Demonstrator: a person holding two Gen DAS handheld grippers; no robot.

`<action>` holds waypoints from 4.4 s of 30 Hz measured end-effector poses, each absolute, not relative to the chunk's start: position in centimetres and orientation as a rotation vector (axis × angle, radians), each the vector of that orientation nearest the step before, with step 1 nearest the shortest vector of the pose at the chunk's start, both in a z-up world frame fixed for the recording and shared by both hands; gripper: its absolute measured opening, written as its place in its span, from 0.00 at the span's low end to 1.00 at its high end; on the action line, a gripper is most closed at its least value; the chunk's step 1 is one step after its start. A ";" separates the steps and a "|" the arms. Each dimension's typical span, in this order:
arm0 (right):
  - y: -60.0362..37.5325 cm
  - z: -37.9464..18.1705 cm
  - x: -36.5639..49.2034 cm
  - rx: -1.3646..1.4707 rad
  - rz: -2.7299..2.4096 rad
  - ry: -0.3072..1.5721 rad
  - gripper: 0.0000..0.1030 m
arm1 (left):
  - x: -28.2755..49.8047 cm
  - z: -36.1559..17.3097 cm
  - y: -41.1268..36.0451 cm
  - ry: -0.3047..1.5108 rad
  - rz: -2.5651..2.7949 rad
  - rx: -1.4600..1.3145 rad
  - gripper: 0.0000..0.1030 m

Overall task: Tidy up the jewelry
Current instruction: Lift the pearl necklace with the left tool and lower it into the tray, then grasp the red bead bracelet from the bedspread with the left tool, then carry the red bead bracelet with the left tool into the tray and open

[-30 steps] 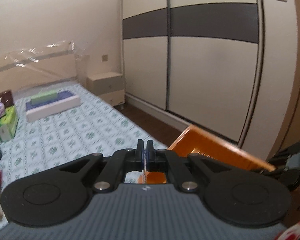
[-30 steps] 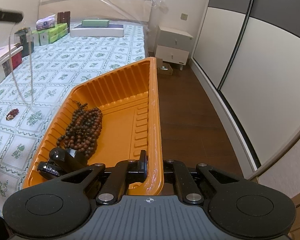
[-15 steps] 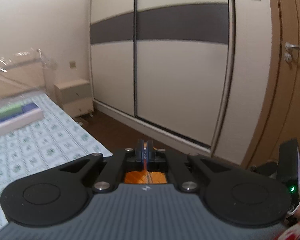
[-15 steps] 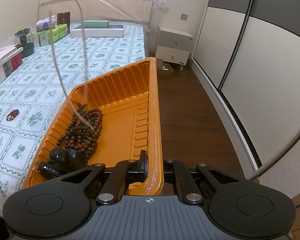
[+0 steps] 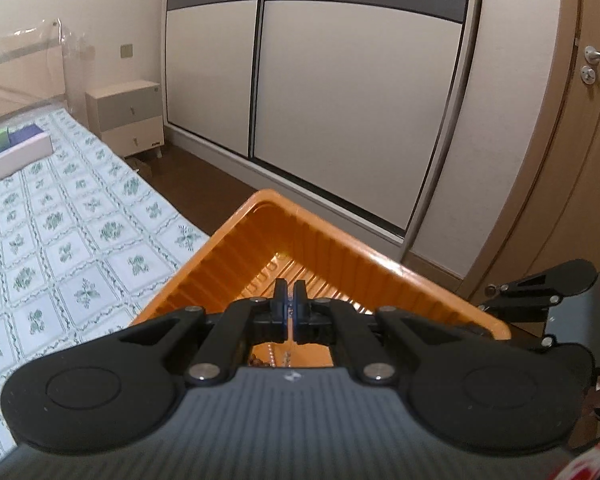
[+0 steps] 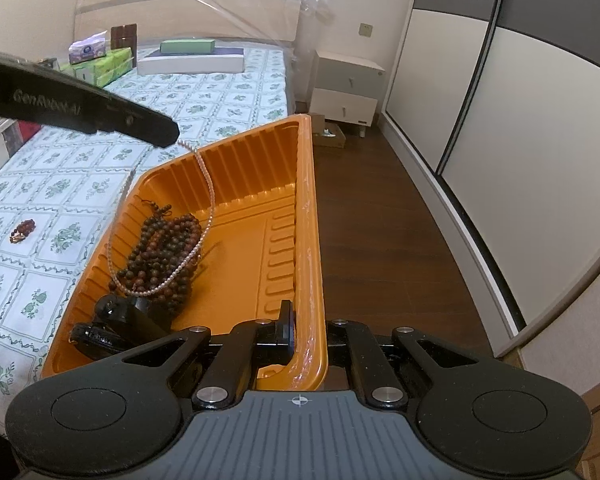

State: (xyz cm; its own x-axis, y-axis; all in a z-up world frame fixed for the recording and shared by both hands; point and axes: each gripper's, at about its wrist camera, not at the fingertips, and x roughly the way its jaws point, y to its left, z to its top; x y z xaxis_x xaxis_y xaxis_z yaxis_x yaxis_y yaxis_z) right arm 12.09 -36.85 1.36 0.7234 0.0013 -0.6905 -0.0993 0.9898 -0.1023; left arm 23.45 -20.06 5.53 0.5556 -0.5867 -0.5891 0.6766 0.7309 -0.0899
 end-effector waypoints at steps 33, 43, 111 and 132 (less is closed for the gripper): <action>-36.6 1.5 11.8 -0.148 0.044 0.753 0.06 | 21.2 -2.2 5.6 0.714 -0.191 0.091 0.36; -36.5 1.5 11.9 -0.159 0.035 0.763 0.06 | 21.5 -4.8 4.7 0.748 -0.238 0.026 0.33; -36.6 1.8 11.6 -0.151 0.056 0.752 0.06 | 22.0 4.5 -17.8 0.653 -0.765 0.122 0.03; -36.7 1.8 11.5 -0.141 0.055 0.748 0.06 | 22.9 4.2 -9.8 0.644 -0.576 0.082 0.20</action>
State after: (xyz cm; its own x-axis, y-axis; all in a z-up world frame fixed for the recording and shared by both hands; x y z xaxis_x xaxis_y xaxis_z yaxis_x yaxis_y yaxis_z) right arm 11.48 -36.72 1.83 0.7319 0.0000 -0.6815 -0.1002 0.9891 -0.1076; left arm 22.91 -9.79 4.17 0.6497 -0.4818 -0.5880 0.5311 0.8411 -0.1023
